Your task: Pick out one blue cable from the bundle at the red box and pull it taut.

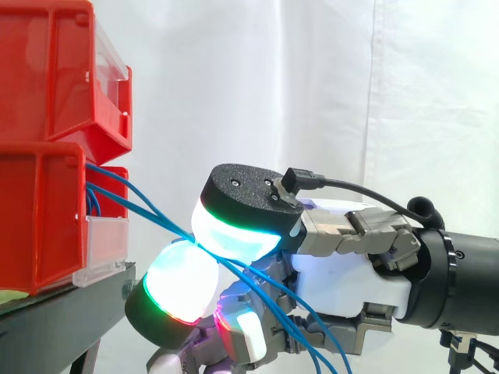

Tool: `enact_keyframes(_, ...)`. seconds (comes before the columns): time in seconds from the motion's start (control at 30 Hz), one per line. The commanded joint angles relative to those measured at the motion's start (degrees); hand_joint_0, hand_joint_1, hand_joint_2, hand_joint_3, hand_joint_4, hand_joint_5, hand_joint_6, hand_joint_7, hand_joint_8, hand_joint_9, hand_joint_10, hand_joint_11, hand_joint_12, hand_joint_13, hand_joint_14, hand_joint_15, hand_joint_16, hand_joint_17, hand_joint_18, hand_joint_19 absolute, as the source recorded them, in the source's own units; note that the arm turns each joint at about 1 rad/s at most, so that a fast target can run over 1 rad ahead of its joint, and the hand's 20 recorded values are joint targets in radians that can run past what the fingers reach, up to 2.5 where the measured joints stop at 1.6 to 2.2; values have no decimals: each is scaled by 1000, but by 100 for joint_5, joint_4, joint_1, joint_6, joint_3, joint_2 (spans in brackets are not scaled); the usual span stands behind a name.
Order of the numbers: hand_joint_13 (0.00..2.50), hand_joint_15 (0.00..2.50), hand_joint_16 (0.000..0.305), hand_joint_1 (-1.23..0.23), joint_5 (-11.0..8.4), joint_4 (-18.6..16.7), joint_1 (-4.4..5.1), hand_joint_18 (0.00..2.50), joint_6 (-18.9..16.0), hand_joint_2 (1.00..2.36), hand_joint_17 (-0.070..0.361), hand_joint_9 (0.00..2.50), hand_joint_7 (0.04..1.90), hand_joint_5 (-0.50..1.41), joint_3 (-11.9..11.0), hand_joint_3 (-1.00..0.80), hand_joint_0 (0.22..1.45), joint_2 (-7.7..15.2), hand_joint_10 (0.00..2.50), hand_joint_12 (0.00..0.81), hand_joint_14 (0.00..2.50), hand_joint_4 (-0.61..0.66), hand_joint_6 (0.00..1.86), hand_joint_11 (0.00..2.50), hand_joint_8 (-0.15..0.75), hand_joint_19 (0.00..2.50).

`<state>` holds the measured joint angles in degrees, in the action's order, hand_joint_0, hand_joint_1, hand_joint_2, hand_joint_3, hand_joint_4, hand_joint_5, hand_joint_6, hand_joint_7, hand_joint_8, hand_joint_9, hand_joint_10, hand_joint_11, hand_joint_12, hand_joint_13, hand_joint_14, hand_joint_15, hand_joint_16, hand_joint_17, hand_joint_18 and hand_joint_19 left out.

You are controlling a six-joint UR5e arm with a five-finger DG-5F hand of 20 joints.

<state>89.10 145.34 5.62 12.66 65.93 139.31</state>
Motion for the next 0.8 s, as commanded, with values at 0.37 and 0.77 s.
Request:
enact_keyframes(0.37, 810, 400, 63, -777, -42, 99, 9, 784, -44, 1008, 141, 1219, 1047, -154, -37, -403, 727, 0, 21, 454, 15, 45, 931, 708, 358, 692)
enact_keyframes(0.77, 815, 413, 63, -687, -7, 231, -8, 796, -114, 1000, 143, 1227, 956, -148, -107, -500, 593, 0, 22, 458, 15, 158, 912, 706, 350, 713)
